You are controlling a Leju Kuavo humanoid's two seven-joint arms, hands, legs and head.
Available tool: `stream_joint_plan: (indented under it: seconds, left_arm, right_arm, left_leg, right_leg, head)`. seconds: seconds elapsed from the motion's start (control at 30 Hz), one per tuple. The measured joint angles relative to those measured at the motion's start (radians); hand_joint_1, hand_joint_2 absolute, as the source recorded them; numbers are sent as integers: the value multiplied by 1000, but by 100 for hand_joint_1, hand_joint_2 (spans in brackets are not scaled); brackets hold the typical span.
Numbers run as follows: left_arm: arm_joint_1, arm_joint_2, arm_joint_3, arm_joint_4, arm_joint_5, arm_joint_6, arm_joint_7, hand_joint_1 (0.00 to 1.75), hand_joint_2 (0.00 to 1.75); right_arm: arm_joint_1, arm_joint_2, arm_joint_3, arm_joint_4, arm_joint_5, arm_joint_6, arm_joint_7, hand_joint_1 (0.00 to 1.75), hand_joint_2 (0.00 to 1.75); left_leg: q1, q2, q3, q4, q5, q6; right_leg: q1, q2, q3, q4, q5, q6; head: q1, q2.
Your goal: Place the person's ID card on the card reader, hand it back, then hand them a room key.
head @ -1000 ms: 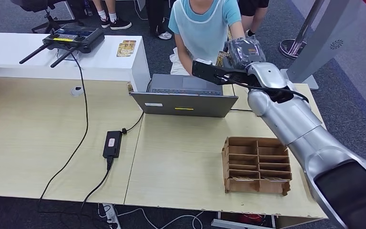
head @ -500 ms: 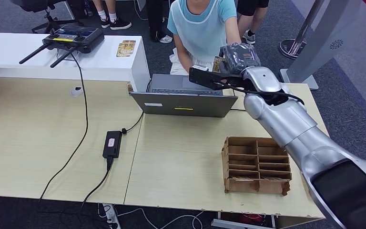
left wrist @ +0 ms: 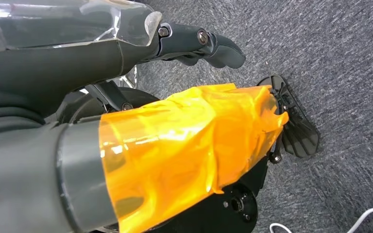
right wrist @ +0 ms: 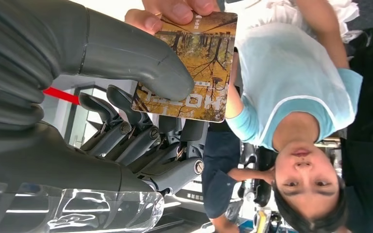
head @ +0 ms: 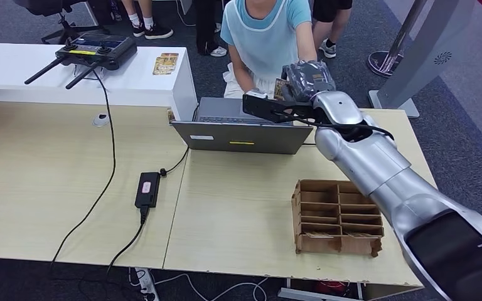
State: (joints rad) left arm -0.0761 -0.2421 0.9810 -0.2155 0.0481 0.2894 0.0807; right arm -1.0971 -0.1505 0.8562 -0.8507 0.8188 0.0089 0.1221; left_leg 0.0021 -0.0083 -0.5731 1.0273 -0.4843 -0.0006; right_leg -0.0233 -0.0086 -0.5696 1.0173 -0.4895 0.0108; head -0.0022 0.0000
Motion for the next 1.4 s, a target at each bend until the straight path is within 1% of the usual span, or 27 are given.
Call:
stream_joint_plan:
  seconds: [0.17,0.2,0.3,0.33,0.5,0.6,0.67,0.73,0.83,0.93,1.03,1.1,1.17,1.27,1.4]
  left_arm:
    - [4,1,0,0,11,-30,7,0,0]
    - [5,2,0,0,13,-40,9,0,0]
    - [7,5,0,0,12,-57,29,0,0]
    - [7,6,0,0,10,-59,37,0,0]
    - [6,8,0,0,6,-61,54,0,0]
    - [8,10,-3,0,1,-70,59,0,0]
    - [9,11,-6,0,-2,-74,56,0,0]
    - [9,11,-10,0,-4,-73,53,0,0]
    - [9,11,-17,0,-13,-67,53,0,0]
    - [9,8,-29,0,-33,-24,48,0,0]
    - [12,-3,-34,0,-18,35,6,0,0]
    - [14,-11,-33,0,4,56,-28,0,0]
    - [16,-18,-30,0,20,68,-45,0,0]
    - [18,-23,-23,0,34,72,-59,0,0]
    - [19,-28,-16,0,47,81,-83,0,0]
  right_arm:
    - [19,10,2,-4,-12,-26,-13,175,175]
    - [24,10,3,-6,-13,-27,-14,139,175]
    - [38,10,6,-16,-18,-26,-15,8,175]
    - [43,10,7,-20,-21,-26,-16,0,175]
    - [60,5,7,-45,-50,-24,-21,0,175]
    - [87,-19,0,-94,-100,-35,-23,0,175]
    - [117,-40,-13,-133,-128,-61,-19,0,175]
    - [143,-58,-29,-162,-142,-86,-15,0,175]
    - [158,-78,-50,-188,-145,-98,-9,0,175]
    - [135,-90,-70,-189,-148,-105,12,0,175]
    - [102,-111,-119,-182,-182,-150,8,0,175]
    - [108,-141,-159,-183,-200,-193,-7,0,175]
    - [142,-189,-200,-201,-217,-221,-15,0,175]
    - [216,-267,-272,-258,-245,-228,-19,0,175]
    - [297,-338,-363,-328,-271,-225,-24,0,175]
  left_leg:
    - [0,0,0,0,0,0]
    - [0,0,0,0,0,0]
    - [0,0,0,0,0,0]
    - [0,0,0,0,0,0]
    - [0,0,0,0,0,0]
    - [0,-1,0,0,0,0]
    - [0,-1,0,0,0,0]
    - [0,-1,0,0,0,0]
    - [0,0,0,0,0,0]
    - [0,1,0,0,0,0]
    - [0,0,0,1,0,0]
    - [0,-2,0,1,0,0]
    - [0,-5,0,1,0,0]
    - [0,-5,-2,1,0,0]
    - [0,-3,-1,1,-1,1]
  right_leg:
    - [0,0,0,0,0,0]
    - [0,0,0,0,0,0]
    - [0,0,0,0,0,0]
    - [0,0,0,0,0,0]
    - [0,0,0,0,0,0]
    - [0,0,0,0,0,0]
    - [0,-1,0,0,0,0]
    - [0,-1,0,0,0,0]
    - [0,0,-1,0,0,0]
    - [0,1,-1,0,1,-1]
    - [0,0,-1,-1,1,-1]
    - [1,-3,0,-1,1,-1]
    - [1,-5,1,-2,1,-1]
    - [0,-5,1,-3,1,0]
    - [0,-3,0,-3,1,0]
  head:
    - [0,0]
    - [0,0]
    - [0,0]
    - [0,0]
    - [0,0]
    - [0,0]
    - [0,0]
    - [0,0]
    - [0,0]
    - [0,0]
    - [0,0]
    - [0,0]
    - [0,0]
    - [0,0]
    - [0,0]
